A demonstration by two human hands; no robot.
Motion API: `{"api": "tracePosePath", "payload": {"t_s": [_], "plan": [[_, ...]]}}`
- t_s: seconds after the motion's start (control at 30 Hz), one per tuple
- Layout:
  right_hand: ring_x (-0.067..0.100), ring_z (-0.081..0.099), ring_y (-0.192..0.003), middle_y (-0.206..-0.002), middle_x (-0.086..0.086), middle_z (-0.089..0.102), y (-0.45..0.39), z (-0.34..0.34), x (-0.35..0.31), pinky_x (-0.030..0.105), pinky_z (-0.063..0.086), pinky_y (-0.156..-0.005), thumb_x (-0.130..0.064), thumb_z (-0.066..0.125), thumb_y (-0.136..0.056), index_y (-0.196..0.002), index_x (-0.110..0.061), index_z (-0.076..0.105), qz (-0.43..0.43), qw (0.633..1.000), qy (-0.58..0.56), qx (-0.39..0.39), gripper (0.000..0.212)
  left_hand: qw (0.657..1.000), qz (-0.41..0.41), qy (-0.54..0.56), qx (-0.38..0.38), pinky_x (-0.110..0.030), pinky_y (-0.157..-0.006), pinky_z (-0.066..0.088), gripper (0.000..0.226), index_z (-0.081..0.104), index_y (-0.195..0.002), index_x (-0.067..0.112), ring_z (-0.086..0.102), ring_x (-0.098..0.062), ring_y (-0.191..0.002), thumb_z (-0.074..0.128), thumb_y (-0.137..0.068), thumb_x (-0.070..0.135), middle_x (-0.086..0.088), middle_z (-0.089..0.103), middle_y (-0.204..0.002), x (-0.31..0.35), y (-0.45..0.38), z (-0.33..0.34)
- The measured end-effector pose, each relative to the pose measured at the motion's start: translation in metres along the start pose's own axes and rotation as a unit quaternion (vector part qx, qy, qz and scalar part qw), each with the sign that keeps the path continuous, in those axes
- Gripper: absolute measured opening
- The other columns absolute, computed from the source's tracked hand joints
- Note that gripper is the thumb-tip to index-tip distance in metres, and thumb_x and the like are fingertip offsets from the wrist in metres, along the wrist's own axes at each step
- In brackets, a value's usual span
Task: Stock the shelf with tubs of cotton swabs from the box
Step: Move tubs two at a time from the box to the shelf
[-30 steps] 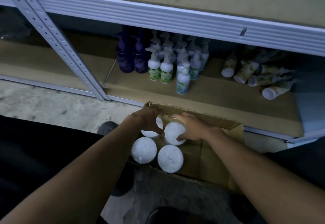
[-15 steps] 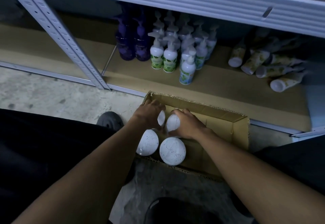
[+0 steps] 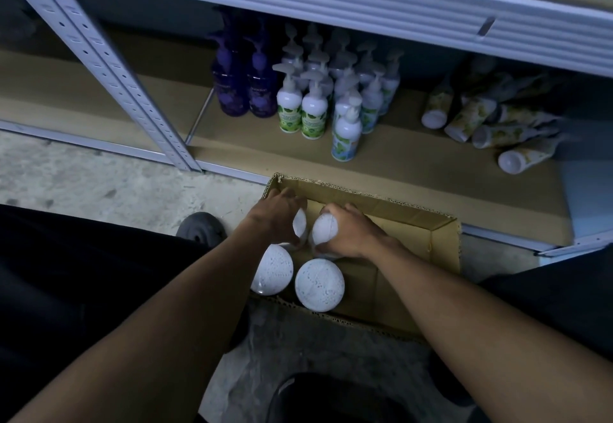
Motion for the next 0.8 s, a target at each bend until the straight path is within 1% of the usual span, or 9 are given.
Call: {"api": "tracePosePath", "payload": {"t_s": [0.17, 0.23, 0.3, 0.4, 0.47, 0.53, 0.6, 0.67, 0.8], "plan": [[0.026, 0.054, -0.114, -0.123, -0.001, 0.042, 0.01, -0.015, 0.005, 0.039, 0.05, -0.095, -0.056, 0.084, -0.054, -0.121, -0.043, 0.048, 0.004, 1.0, -0.005, -0.002, 0.077, 0.999, -0.006, 0.032, -0.004, -0.041, -0.103, 0.044, 0.083, 0.052, -0.13, 0.031, 0.042, -0.031, -0.129, 0.086, -0.056, 0.045, -0.004, 0.044, -0.141, 0.007, 0.005, -0.014], [0.026, 0.052, -0.117, -0.129, 0.001, 0.043, 0.016, -0.023, 0.007, 0.036, 0.048, -0.093, -0.053, 0.085, -0.057, -0.126, -0.041, 0.048, 0.004, 1.0, -0.004, 0.002, 0.079, 0.999, -0.006, 0.035, -0.004, -0.035, -0.106, 0.04, 0.083, 0.053, -0.132, 0.029, 0.043, -0.028, -0.129, 0.085, -0.059, 0.048, -0.006, 0.046, -0.141, 0.012, 0.009, -0.022], [0.025, 0.052, -0.118, -0.133, 0.002, 0.045, 0.024, -0.033, 0.007, 0.034, 0.047, -0.09, -0.051, 0.085, -0.059, -0.13, -0.038, 0.048, 0.004, 1.0, 0.003, 0.011, 0.081, 0.999, -0.006, 0.036, -0.008, -0.033, -0.103, 0.042, 0.086, 0.055, -0.133, 0.026, 0.048, -0.027, -0.124, 0.083, -0.056, 0.054, -0.007, 0.051, -0.136, 0.018, 0.013, -0.03], [0.024, 0.052, -0.115, -0.131, 0.002, 0.048, 0.038, -0.05, 0.007, 0.035, 0.048, -0.09, -0.051, 0.084, -0.059, -0.128, -0.037, 0.048, 0.0, 1.0, 0.014, 0.022, 0.079, 1.0, 0.001, 0.026, -0.003, -0.04, -0.1, 0.045, 0.097, 0.054, -0.129, 0.029, 0.05, -0.028, -0.118, 0.072, -0.043, 0.07, -0.003, 0.053, -0.126, 0.031, 0.019, -0.043], [0.023, 0.051, -0.114, -0.13, 0.002, 0.048, 0.05, -0.063, 0.007, 0.037, 0.05, -0.09, -0.052, 0.084, -0.059, -0.129, -0.036, 0.048, 0.001, 0.999, 0.022, 0.024, 0.08, 0.999, 0.024, 0.023, 0.014, -0.04, -0.099, 0.046, 0.094, 0.054, -0.122, 0.035, 0.052, -0.028, -0.116, 0.065, -0.037, 0.073, -0.002, 0.054, -0.121, 0.042, 0.023, -0.056], [0.023, 0.052, -0.114, -0.133, 0.001, 0.048, 0.062, -0.077, 0.006, 0.039, 0.053, -0.089, -0.054, 0.084, -0.059, -0.133, -0.034, 0.048, 0.001, 0.999, 0.029, 0.031, 0.086, 0.998, 0.043, 0.023, 0.029, -0.038, -0.099, 0.046, 0.084, 0.055, -0.12, 0.037, 0.053, -0.027, -0.115, 0.073, -0.044, 0.068, -0.002, 0.055, -0.123, 0.056, 0.032, -0.074], [0.022, 0.056, -0.11, -0.134, 0.0, 0.048, 0.077, -0.093, 0.004, 0.042, 0.061, -0.077, -0.054, 0.085, -0.058, -0.135, -0.033, 0.048, 0.001, 0.999, 0.024, 0.039, 0.087, 0.997, 0.059, 0.017, 0.038, -0.033, -0.099, 0.045, 0.079, 0.055, -0.126, 0.034, 0.053, -0.024, -0.116, 0.081, -0.055, 0.058, -0.003, 0.053, -0.13, 0.07, 0.04, -0.09], [0.022, 0.058, -0.103, -0.129, -0.001, 0.049, 0.091, -0.109, 0.0, 0.041, 0.063, -0.066, -0.052, 0.085, -0.059, -0.132, -0.034, 0.049, -0.001, 0.999, 0.025, 0.046, 0.084, 0.996, 0.072, 0.009, 0.045, -0.031, -0.098, 0.044, 0.081, 0.053, -0.132, 0.032, 0.051, -0.023, -0.119, 0.082, -0.06, 0.054, -0.003, 0.05, -0.135, 0.082, 0.044, -0.105], [0.023, 0.055, -0.104, -0.124, 0.0, 0.044, 0.119, -0.141, -0.008, 0.044, 0.058, -0.083, -0.062, 0.082, -0.057, -0.133, -0.037, 0.049, -0.012, 0.994, 0.087, 0.069, 0.086, 0.993, 0.099, -0.015, 0.056, -0.03, -0.092, 0.045, 0.078, 0.052, -0.132, 0.03, 0.053, -0.022, -0.116, 0.08, -0.064, 0.056, -0.002, 0.055, -0.132, 0.106, 0.059, -0.134]]}}
Point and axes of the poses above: each hand's wrist, its own y-axis away from the middle knuckle, its own z-axis out of the palm, x = y × z, the point moved 7 cm from there along -y, towards the middle knuckle
